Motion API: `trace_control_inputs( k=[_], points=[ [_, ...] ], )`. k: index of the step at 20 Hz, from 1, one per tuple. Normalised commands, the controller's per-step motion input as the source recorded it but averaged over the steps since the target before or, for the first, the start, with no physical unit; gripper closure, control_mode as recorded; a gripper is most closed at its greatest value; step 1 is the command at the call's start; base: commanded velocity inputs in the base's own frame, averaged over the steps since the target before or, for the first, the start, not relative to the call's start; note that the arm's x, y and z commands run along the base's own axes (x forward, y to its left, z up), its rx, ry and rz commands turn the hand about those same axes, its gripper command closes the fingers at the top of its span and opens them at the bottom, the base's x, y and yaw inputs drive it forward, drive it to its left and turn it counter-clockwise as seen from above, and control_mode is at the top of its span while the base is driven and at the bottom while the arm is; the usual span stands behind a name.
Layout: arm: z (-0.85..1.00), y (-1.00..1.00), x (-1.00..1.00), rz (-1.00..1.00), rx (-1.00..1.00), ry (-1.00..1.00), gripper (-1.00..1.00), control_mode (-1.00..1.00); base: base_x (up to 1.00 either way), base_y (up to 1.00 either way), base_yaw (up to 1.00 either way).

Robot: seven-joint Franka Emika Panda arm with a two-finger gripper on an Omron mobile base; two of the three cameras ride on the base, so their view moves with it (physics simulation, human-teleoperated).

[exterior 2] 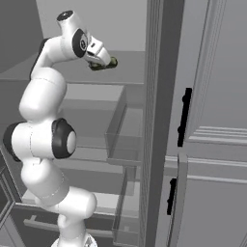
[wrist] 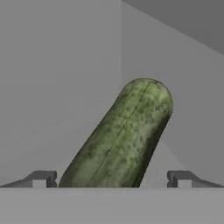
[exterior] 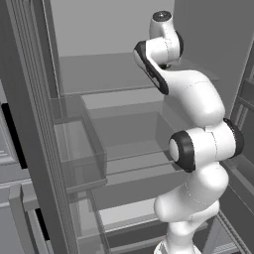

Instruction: Place one cucumber and one chicken drumstick in each tupperware on the nearby counter, to pack two identical lunches.

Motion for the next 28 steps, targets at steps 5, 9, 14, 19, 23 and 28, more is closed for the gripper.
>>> trace_control_inputs(
  k=[5,9,14,19,23,28],
  points=[
    [-0.26,-0.20,-0.23,-0.17,0.02,0.00,-1.00,-1.00,0.00,0.00,0.00],
    [-0.53,-0.05,0.05,-0.12,0.00,-0.10,-1.00,-1.00,0.00,0.00,0.00],
    [-0.03,0.00,0.21,-0.02,0.00,-0.06,-1.00,-1.00,0.00,0.00,0.00],
    [-0.14,-0.08,0.27,0.00,0.00,-0.01,-1.00,-1.00,0.00,0.00,0.00],
    [-0.51,-0.19,0.13,0.00,0.00,-0.01,-1.00,-1.00,0.00,0.00,0.00],
    [-0.17,-0.03,0.03,0.00,0.00,-0.03,-1.00,-1.00,0.00,0.00,0.00]
  ],
)
